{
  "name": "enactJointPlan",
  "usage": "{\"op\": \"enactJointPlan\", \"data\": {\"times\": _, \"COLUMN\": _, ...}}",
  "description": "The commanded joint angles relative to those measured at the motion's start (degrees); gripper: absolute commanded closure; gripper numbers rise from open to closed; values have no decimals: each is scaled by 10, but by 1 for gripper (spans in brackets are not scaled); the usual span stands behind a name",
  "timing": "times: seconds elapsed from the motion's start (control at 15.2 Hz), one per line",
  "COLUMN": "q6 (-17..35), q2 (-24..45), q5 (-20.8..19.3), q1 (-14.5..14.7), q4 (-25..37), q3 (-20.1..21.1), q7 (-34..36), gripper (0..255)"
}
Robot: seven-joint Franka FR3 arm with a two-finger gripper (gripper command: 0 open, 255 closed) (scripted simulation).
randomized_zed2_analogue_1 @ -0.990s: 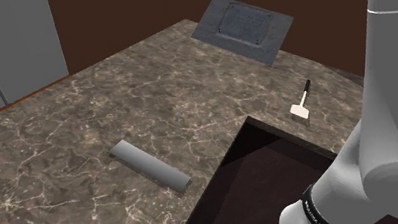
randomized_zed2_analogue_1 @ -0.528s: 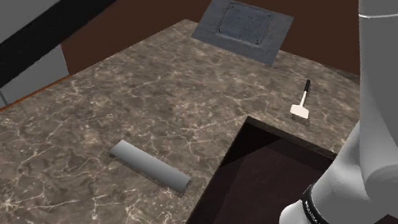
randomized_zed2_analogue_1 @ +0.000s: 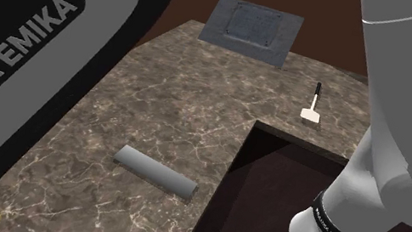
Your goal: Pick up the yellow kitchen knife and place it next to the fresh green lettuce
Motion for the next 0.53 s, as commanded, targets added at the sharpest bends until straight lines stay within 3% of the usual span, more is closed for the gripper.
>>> {"op": "enactJointPlan", "data": {"times": 0.0, "q6": 9, "q2": 10, "q5": -9, "q1": 6, "q4": -2, "q3": -8, "q7": 5, "gripper": 255}}
{"op": "enactJointPlan", "data": {"times": 0.46, "q6": 42, "q2": 40, "q5": -40, "q1": 24, "q4": -10, "q3": -35, "q7": 24, "gripper": 255}}
